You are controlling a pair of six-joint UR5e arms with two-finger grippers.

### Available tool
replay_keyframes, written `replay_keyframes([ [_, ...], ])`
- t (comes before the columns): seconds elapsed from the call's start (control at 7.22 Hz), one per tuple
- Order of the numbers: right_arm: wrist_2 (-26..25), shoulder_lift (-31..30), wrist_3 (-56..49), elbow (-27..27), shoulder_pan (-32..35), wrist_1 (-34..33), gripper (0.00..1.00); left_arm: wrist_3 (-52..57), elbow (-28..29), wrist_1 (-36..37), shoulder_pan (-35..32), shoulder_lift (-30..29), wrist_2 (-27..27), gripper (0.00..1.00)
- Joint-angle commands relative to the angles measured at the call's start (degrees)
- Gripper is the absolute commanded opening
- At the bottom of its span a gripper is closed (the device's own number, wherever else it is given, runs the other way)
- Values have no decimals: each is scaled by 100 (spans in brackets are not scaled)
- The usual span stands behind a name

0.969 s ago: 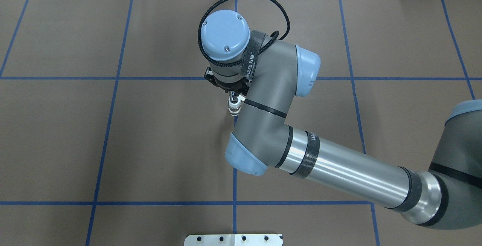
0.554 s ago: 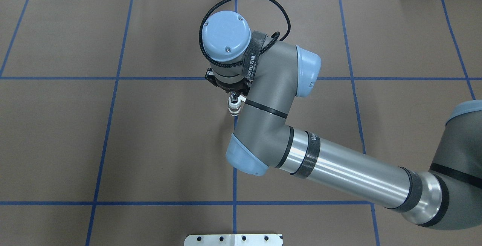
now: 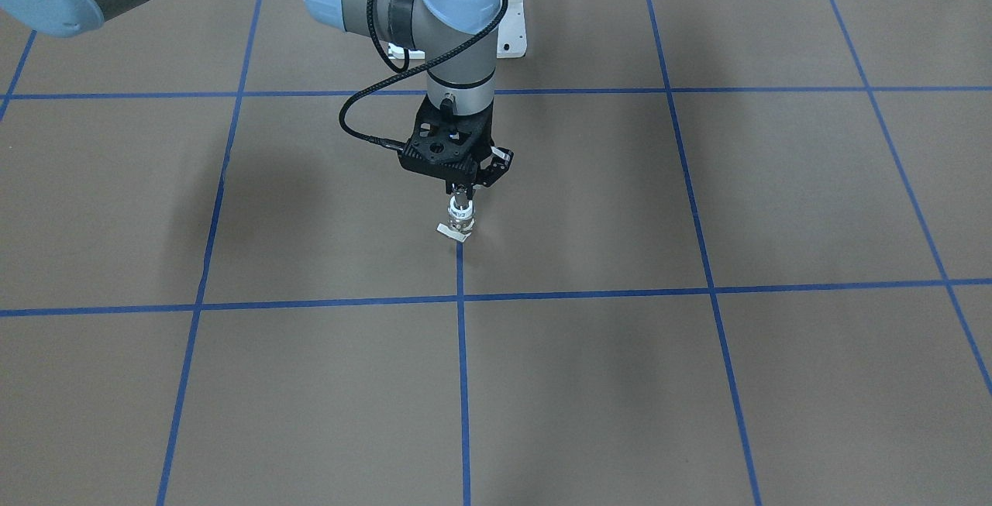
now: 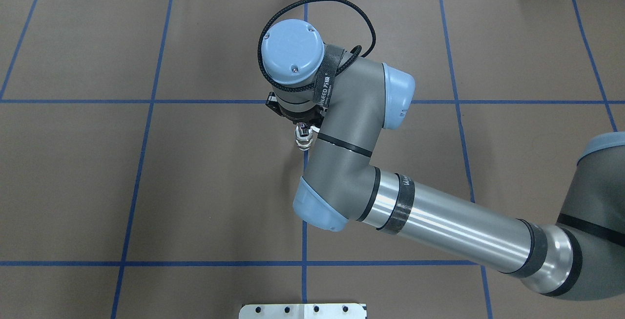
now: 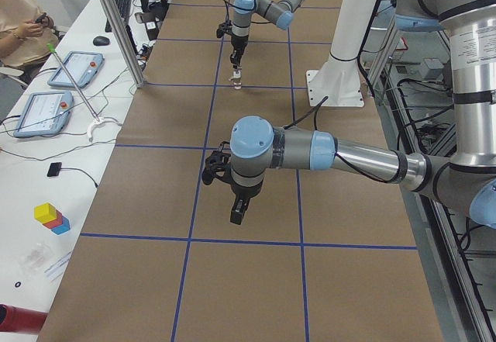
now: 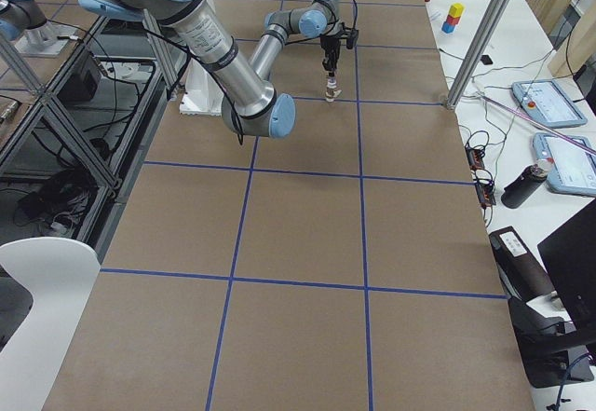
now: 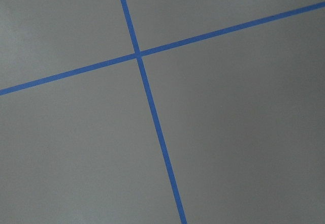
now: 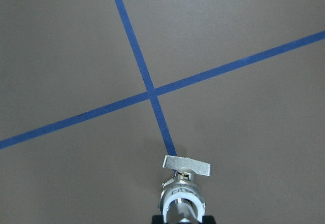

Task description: Assemble PPR valve and pipe with both arms

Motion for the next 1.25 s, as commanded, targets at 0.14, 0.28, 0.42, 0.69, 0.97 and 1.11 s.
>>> replay_keyframes([
  [0.14, -9, -22, -6, -9, -18, 0, 0, 0, -13, 0, 0, 0, 5, 100],
  [0.28, -9, -22, -6, -9, -18, 0, 0, 0, -13, 0, 0, 0, -4, 100],
  [0.42, -9, -31, -14, -9, -18, 0, 0, 0, -13, 0, 0, 0, 5, 100],
  [0.69, 0, -48, -14, -27, -18, 9, 0, 0, -22, 0, 0, 0, -4, 100],
  [0.97, 0, -48, -23, -62, -18, 9, 0, 0, -22, -44, 0, 0, -4, 100],
  [1.11, 0, -40, -32, -88, -18, 9, 0, 0, -22, -44, 0, 0, -4, 100],
])
